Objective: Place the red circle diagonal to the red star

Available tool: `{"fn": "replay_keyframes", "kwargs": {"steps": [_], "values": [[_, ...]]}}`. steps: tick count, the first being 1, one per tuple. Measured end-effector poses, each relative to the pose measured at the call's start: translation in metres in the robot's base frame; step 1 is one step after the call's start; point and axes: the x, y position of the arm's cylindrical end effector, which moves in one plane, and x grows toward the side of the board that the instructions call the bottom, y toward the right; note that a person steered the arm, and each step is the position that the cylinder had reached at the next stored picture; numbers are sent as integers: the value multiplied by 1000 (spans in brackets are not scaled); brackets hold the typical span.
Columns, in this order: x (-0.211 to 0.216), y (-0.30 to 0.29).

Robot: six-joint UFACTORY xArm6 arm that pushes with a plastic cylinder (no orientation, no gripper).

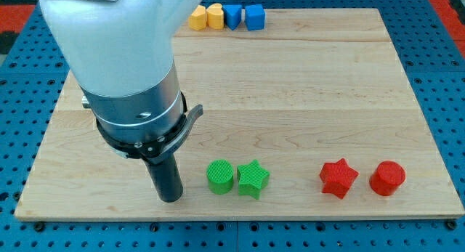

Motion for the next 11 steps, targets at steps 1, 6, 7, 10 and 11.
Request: {"fn": "replay_keyframes", "kwargs": {"steps": [1, 6, 7, 10, 11], "values": [[1, 1], [28, 269], [28, 319], [-66, 226], [-112, 150]]}}
